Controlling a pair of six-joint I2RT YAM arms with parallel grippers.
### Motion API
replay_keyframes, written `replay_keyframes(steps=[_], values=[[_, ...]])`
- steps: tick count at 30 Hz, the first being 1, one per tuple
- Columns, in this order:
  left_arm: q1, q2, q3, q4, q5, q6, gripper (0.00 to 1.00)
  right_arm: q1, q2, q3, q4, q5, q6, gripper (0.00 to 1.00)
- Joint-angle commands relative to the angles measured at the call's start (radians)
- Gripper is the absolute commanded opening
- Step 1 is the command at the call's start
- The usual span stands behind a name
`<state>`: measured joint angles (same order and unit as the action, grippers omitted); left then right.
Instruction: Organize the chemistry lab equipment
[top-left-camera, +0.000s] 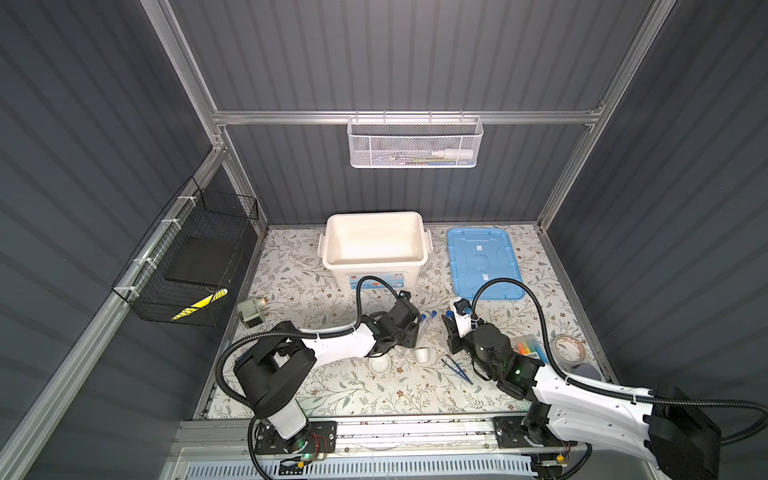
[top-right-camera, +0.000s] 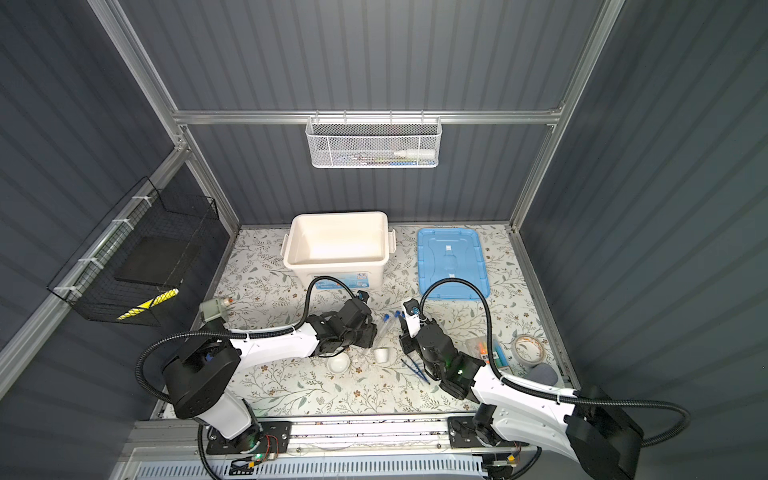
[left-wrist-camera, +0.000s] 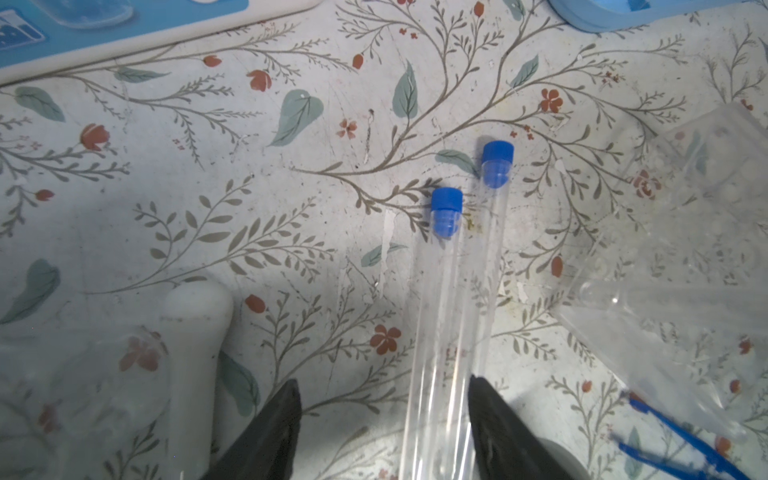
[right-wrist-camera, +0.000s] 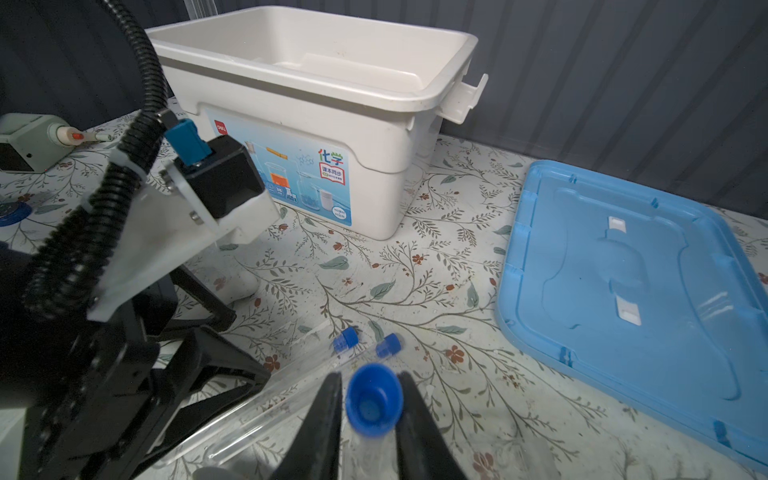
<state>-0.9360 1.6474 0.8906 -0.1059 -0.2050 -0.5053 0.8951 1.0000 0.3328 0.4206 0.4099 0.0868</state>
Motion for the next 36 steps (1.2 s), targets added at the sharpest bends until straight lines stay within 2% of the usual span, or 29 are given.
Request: replay_keyframes(steps=[1, 10, 15, 22, 28, 32, 36], values=[[0.004, 0.025, -0.003, 0.014, 0.025, 0.010, 0.66, 0.005, -0.003, -0.002, -0.011, 0.016, 0.009, 0.26], [0.004, 0.032, 0.001, 0.014, 0.029, 0.014, 0.65, 0.005, -0.030, 0.000, -0.030, 0.026, 0.024, 0.28], [0.003, 0.047, 0.011, 0.011, 0.036, 0.017, 0.65, 0.005, -0.046, 0.012, -0.058, 0.042, 0.038, 0.46], [0.002, 0.062, 0.026, 0.000, 0.043, 0.024, 0.64, 0.004, -0.067, 0.034, -0.106, 0.058, 0.064, 0.61], [-0.001, 0.074, 0.040, -0.008, 0.049, 0.037, 0.63, -0.001, -0.115, 0.037, -0.124, 0.071, 0.088, 0.81], [-0.004, 0.081, 0.046, -0.008, 0.052, 0.049, 0.62, -0.013, -0.149, 0.078, -0.202, 0.061, 0.100, 0.93], [-0.004, 0.090, 0.051, -0.003, 0.061, 0.060, 0.60, -0.021, -0.185, 0.096, -0.232, 0.049, 0.102, 0.98]])
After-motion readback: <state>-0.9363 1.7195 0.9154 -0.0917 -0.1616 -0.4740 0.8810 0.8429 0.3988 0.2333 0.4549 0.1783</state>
